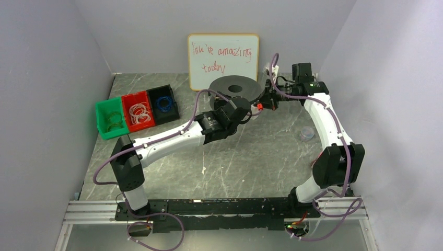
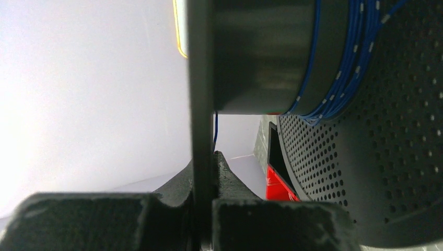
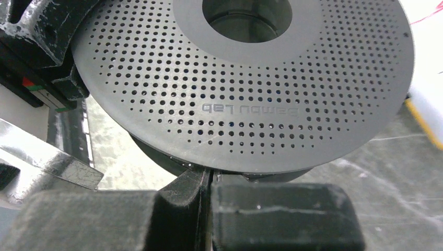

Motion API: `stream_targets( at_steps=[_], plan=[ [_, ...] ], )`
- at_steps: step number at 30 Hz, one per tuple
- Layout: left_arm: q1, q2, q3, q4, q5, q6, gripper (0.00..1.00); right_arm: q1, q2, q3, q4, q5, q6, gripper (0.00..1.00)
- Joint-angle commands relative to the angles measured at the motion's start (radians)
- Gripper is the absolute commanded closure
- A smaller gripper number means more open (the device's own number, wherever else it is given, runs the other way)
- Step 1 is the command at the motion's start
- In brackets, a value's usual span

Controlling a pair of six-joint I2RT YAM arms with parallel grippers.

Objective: Wrap the cables
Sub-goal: Wrap the cable around the cable reel, then place the cable reel at the center of the board.

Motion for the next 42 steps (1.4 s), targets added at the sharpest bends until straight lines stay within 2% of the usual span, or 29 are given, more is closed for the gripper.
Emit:
stream_targets(
  at_steps=[1, 4, 10, 18, 25, 34, 39, 42],
  plan=[
    [-0.011, -0.032, 0.025, 0.104, -0.024, 0.023, 0.98, -0.002, 0.037, 0.162, -0.149, 0.028, -0.201, 1.0],
    [-0.011, -0.037, 0.019, 0.121, -0.024, 0.037, 0.98, -0.004, 0.051, 0.195, -0.214, 0.045, -0.23, 1.0],
    [-0.013, -0.029, 0.009, 0.175, -0.034, 0.072, 0.98, -0.005, -0.006, 0.121, -0.048, 0.064, -0.098, 1.0],
    [-0.016, -0.022, -0.01, 0.263, -0.049, 0.133, 0.98, -0.004, 0.021, 0.184, -0.209, 0.097, -0.242, 1.0],
    [-0.028, -0.009, -0.004, 0.256, -0.055, 0.126, 0.98, -0.003, -0.048, 0.084, 0.032, 0.107, -0.015, 1.0],
    [-0.042, 0.007, 0.019, 0.252, -0.06, 0.12, 0.98, 0.003, -0.108, 0.009, 0.188, 0.093, 0.127, 1.0],
    [-0.045, 0.018, 0.059, 0.179, -0.051, 0.054, 0.98, 0.011, -0.137, -0.065, 0.311, 0.083, 0.215, 1.0],
    [-0.045, 0.025, 0.099, 0.111, -0.043, 0.002, 0.98, 0.014, -0.131, -0.081, 0.328, 0.07, 0.234, 1.0]
  ],
)
